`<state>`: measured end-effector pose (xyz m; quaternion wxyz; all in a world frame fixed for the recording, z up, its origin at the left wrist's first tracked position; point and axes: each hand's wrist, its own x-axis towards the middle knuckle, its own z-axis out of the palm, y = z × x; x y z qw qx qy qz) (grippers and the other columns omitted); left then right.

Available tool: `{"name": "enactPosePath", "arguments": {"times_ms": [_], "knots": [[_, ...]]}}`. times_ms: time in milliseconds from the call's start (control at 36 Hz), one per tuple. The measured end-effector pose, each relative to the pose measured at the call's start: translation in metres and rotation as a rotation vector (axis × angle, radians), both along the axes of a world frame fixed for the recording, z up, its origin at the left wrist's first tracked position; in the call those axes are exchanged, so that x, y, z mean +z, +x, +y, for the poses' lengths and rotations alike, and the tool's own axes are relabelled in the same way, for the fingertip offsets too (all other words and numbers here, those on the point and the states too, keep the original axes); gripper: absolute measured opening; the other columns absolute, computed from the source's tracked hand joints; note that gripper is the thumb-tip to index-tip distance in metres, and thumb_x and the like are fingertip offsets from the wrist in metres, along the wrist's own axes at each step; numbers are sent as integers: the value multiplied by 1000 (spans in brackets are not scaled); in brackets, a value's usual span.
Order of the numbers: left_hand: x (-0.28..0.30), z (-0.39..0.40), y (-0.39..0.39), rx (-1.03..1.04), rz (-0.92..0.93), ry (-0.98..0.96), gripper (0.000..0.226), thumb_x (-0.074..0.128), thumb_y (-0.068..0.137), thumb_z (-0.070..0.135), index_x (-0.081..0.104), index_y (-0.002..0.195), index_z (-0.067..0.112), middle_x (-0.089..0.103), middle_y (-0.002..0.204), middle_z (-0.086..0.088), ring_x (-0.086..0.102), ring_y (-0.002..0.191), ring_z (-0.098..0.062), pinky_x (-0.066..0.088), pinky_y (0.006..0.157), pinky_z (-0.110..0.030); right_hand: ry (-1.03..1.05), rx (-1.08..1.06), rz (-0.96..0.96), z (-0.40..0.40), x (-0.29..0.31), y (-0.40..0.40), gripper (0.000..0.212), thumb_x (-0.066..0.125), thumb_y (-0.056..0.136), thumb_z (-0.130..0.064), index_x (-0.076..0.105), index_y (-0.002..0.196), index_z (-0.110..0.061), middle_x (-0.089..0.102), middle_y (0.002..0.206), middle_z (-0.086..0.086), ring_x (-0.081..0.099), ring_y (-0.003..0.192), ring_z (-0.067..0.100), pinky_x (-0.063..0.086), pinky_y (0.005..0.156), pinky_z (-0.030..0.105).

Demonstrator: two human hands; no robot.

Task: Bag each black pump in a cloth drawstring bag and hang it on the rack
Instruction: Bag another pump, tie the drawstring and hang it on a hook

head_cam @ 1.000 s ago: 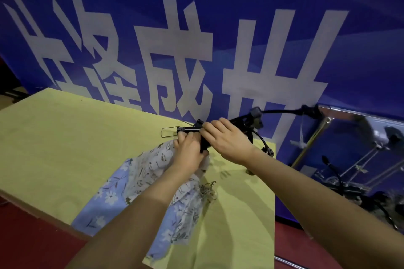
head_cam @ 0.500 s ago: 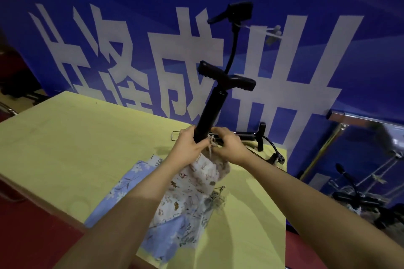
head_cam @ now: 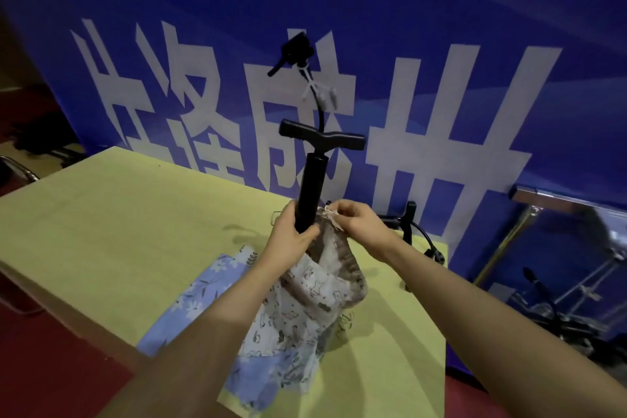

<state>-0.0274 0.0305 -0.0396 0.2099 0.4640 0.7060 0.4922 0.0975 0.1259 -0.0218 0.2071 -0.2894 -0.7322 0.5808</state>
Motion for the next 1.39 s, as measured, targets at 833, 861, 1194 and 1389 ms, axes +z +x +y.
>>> {"name": "enactPosePath", "arguments": {"times_ms": [833,861,1194,1389], "knots": [[-47,-18,7,100,372,-248,50,65,80,27,44,125,19,59,115,-1,53,107,-26,42,91,-42,-69,-98,198,-13,0,11,32,58,92,-33,45,122,-28,45,74,3,43,63,14,36,58,27],[-48,-17,7,96,409,-252,50,64,81,29,43,125,19,58,116,-1,52,109,-25,41,91,-41,-40,-128,191,-14,3,10,27,53,94,-37,47,119,-28,47,75,3,42,66,17,37,61,29],[7,-10,3,90,943,206,63,64,79,20,33,133,15,36,143,-7,23,131,-23,28,108,-44,25,-114,177,-16,8,11,24,54,95,-34,56,108,-15,53,77,-4,47,66,8,39,61,22],[50,1,-3,-18,1162,-30,41,50,89,14,45,130,17,50,136,-2,15,144,-25,1,115,-43,264,-8,-49,-15,12,13,47,60,80,6,55,123,-13,64,104,0,62,87,13,52,77,29]]}}
